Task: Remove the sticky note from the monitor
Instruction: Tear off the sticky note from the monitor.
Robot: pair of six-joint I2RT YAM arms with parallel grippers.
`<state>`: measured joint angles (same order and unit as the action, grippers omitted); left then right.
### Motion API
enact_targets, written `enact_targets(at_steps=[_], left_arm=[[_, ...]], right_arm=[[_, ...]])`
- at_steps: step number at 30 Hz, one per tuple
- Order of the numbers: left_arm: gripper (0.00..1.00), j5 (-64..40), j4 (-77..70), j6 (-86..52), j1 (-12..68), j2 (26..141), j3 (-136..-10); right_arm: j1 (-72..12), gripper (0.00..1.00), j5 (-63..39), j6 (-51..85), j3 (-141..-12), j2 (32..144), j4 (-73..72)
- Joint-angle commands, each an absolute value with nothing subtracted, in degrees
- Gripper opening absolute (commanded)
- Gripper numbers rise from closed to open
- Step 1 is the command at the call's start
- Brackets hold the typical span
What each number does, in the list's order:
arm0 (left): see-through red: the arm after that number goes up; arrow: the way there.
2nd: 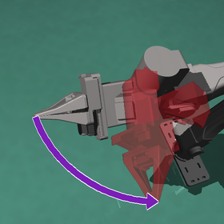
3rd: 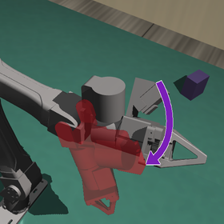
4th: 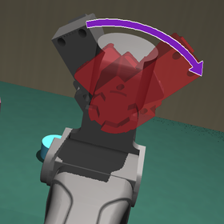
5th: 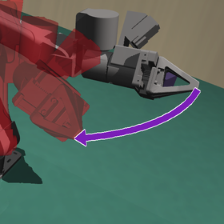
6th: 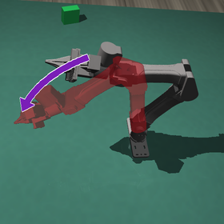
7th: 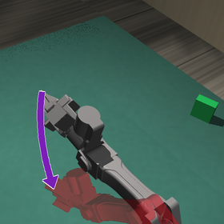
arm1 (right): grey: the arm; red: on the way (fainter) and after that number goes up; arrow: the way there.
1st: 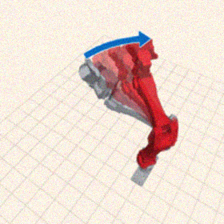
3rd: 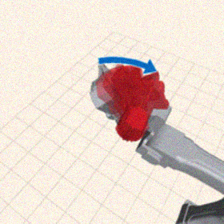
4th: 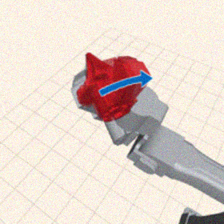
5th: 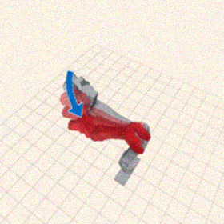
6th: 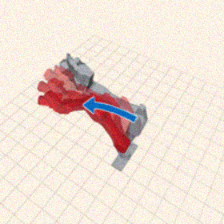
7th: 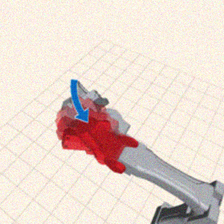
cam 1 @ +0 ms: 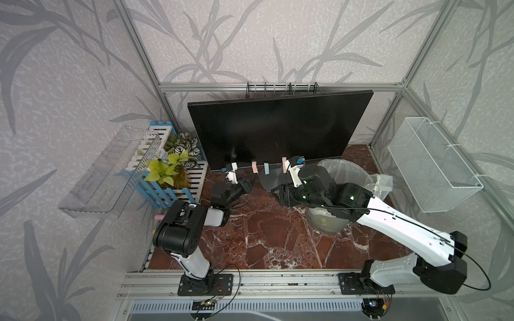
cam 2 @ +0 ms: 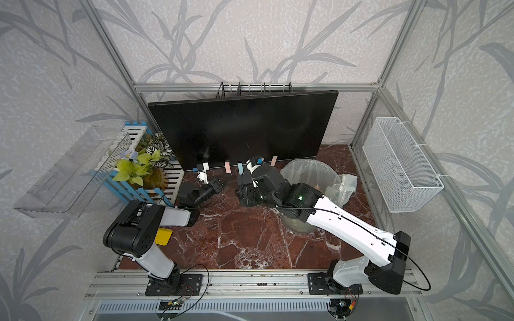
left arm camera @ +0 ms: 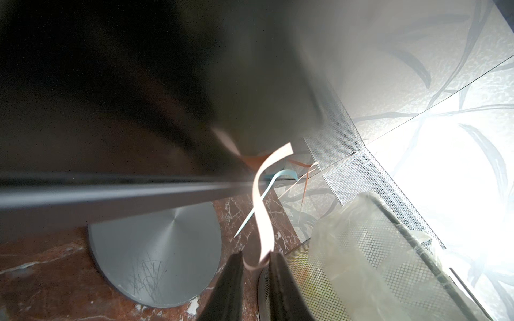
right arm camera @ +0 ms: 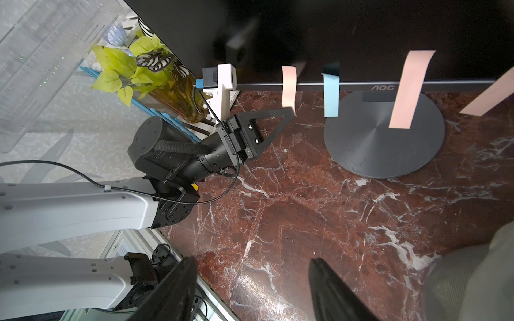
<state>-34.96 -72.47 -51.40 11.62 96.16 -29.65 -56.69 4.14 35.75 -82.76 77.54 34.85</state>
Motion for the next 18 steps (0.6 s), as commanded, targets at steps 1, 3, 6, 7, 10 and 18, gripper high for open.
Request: enact_targets(at_steps=[1, 3, 6, 7, 10, 18], left_arm=[[0.13, -34.87, -71.84, -51.77, 11.29, 95.92, -31.59], [0.08, -34.99, -71.36, -51.77, 11.26, 95.49, -31.50], [0.04, -35.24, -70.58, -51.78, 11.31, 94.21, -31.05], [0.02, -35.31, -70.29, -51.77, 11.27, 93.73, -30.87], [0.00, -35.36, -68.93, -51.62, 11.26, 91.92, -30.50], [0.00, -35.46, -63.06, -50.79, 11.37, 85.36, -29.44]], right_arm=[[-57.08, 0.68, 5.34, 35.09, -82.40, 75.86, 35.33], [-57.05, 0.68, 5.44, 35.07, -82.28, 75.81, 35.33], [-57.06, 0.68, 5.53, 35.07, -82.13, 75.61, 35.33], [-57.00, 0.68, 5.62, 35.07, -82.10, 75.59, 35.33], [-56.93, 0.68, 5.75, 35.00, -81.91, 75.42, 35.09], [-56.80, 0.68, 6.63, 34.91, -81.43, 74.83, 34.82]])
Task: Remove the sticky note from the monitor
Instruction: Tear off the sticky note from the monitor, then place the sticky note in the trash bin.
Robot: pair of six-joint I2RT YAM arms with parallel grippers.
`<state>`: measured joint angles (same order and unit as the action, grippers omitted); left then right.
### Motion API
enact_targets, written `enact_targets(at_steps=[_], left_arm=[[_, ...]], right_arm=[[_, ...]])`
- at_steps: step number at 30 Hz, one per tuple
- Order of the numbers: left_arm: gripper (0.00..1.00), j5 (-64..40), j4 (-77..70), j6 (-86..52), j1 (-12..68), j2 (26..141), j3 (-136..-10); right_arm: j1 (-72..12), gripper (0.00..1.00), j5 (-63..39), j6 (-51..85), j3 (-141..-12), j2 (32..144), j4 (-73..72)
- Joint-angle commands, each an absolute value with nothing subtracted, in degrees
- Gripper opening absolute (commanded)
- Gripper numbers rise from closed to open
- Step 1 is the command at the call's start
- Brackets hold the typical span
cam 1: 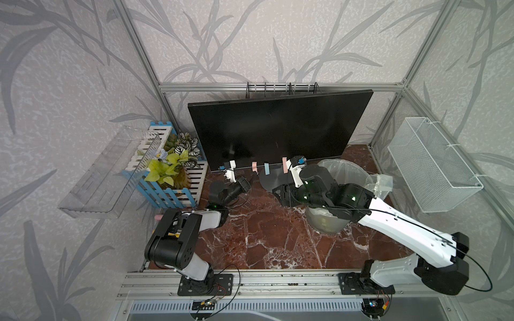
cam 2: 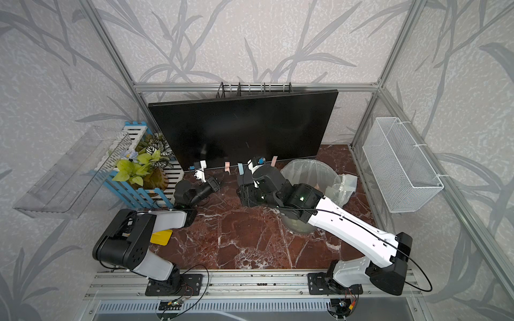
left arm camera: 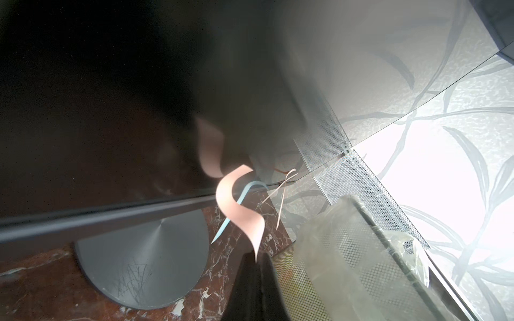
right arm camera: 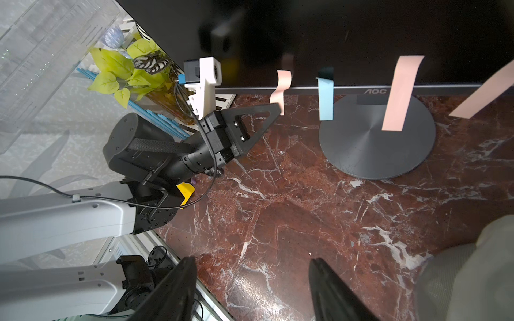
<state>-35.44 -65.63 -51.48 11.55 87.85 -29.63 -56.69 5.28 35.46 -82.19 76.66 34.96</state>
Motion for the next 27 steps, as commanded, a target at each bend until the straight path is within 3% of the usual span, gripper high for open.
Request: enact_targets(at_steps=[1, 15, 27], left_arm=[[0.00, -35.62, -62.51, -50.72, 11.34, 84.51, -29.30], [0.00, -36.72, -51.07, -49.13, 12.85, 73.57, -27.20], [0.00, -32.22, -34.78, -45.10, 26.22, 66.78, -36.63]], right_arm=[[-56.76, 0.68, 6.74, 34.91, -81.25, 74.61, 34.71], [-52.84, 0.69, 6.59, 34.65, -79.01, 70.92, 34.78], [-43.13, 0.69, 6.03, 34.72, -74.78, 62.05, 37.89]])
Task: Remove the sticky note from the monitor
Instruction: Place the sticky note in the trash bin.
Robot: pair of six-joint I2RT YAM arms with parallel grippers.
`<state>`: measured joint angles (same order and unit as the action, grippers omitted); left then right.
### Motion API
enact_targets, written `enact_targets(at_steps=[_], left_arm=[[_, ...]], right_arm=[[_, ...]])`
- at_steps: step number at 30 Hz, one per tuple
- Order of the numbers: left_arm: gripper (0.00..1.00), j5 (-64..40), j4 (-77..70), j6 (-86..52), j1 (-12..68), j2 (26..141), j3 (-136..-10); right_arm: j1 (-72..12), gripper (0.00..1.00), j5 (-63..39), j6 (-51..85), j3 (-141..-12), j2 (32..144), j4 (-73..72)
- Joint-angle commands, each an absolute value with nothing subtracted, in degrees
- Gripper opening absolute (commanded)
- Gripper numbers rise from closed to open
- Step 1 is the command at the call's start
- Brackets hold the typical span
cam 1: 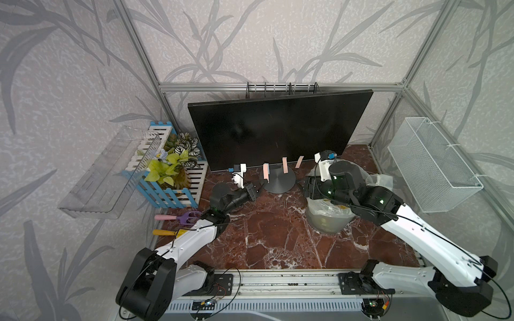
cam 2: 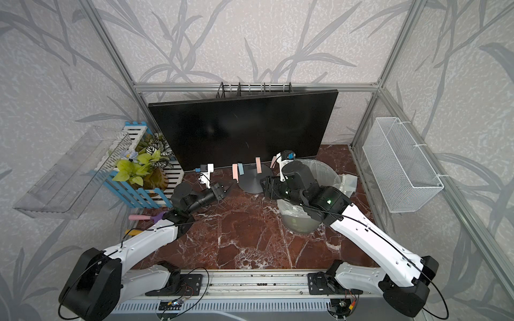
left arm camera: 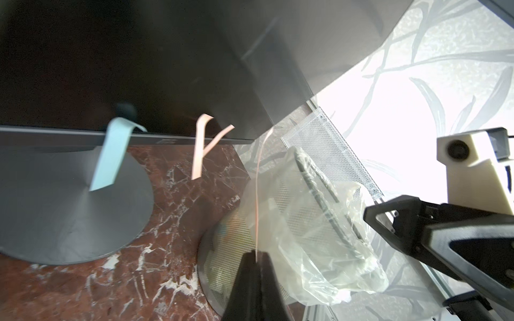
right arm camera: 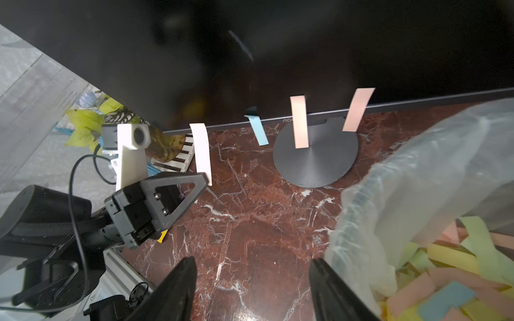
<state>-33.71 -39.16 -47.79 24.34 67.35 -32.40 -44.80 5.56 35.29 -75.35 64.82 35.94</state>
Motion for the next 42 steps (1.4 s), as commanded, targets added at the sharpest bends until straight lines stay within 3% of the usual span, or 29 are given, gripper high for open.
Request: enact_targets(at_steps=[1, 18, 28, 32, 36, 42], left_arm=[[0.00, -32.12, -34.23, -44.92, 27.28, 67.19, -38.03], [0.00, -30.16, -20.87, -40.99, 47.81, 90.94, -72.26], [0.01, -26.84, -6.00, -37.69, 53.08, 102.35, -87.28], [0.17, -25.15, -1.99, -36.43, 53.94, 103.39, -89.35], [0.40, -24.22, -2.01, -35.97, 54.07, 102.76, -90.06], [0.62, -24.10, -2.55, -35.09, 54.14, 102.26, -93.74]], right_arm=[[-42.27, 0.69, 5.88, 34.75, -74.46, 61.35, 38.23], [-27.47, 0.69, 5.23, 33.82, -72.33, 48.93, 47.08], [-25.09, 0.69, 6.26, 34.99, -70.49, 44.50, 49.30], [-24.88, 0.69, 6.50, 35.75, -69.84, 43.70, 49.26], [-24.85, 0.69, 6.27, 36.09, -69.80, 43.59, 48.88], [-24.76, 0.69, 6.32, 36.32, -70.13, 43.55, 48.68]])
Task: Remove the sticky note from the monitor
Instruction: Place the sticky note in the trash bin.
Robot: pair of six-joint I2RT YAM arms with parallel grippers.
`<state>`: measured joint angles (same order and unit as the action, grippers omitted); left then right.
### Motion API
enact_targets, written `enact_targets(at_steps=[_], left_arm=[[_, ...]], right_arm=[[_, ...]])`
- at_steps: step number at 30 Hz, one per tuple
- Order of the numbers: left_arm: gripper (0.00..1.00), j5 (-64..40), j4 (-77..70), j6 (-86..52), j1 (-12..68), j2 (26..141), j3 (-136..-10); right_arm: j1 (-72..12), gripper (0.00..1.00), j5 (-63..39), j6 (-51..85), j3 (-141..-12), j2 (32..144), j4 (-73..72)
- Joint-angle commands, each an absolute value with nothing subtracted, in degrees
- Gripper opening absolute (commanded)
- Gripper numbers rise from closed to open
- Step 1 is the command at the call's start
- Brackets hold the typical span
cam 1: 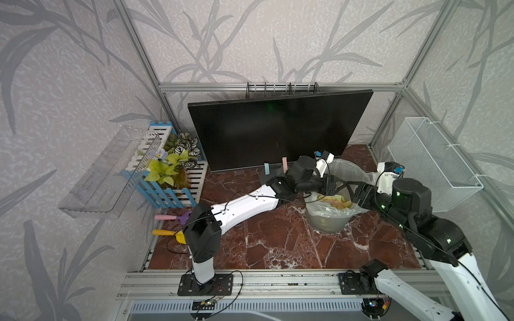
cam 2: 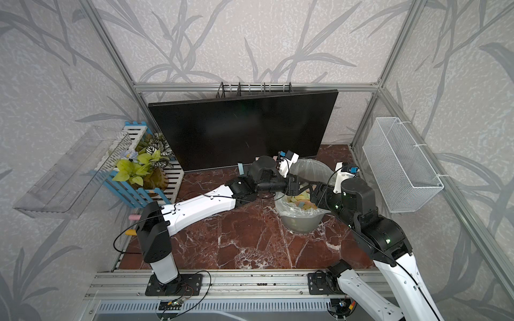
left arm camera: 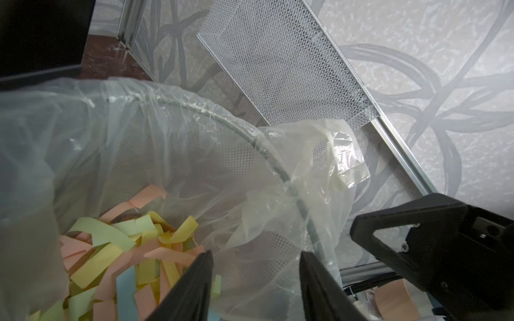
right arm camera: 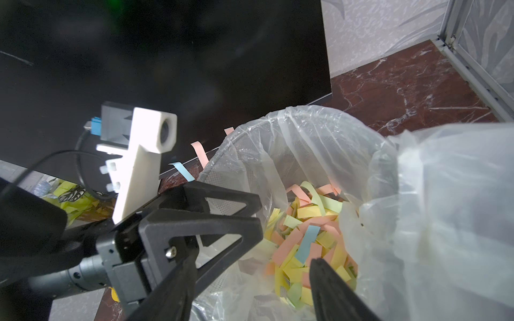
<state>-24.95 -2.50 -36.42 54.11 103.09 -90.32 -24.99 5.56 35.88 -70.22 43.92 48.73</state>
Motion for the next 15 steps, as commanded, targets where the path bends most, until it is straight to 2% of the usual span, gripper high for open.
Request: enact_targets(at_steps=[1, 8, 9, 15], left_arm=[[0.65, -24.02, -3.16, -35.15, 54.14, 102.11, -94.17], [0.91, -20.28, -7.51, -34.93, 53.98, 98.37, -95.57], [0.97, -19.32, -7.05, -34.48, 53.80, 97.65, -95.42], [1.00, -13.43, -8.29, -33.97, 50.68, 86.22, -83.48]], right_arm=[[-24.72, 0.69, 6.42, 36.40, -70.14, 43.45, 48.70], [-24.66, 0.69, 7.15, 36.71, -70.70, 42.96, 49.15], [-24.69, 0.69, 7.06, 36.66, -70.99, 42.94, 49.19], [-24.69, 0.69, 5.20, 35.95, -72.74, 44.49, 48.82]])
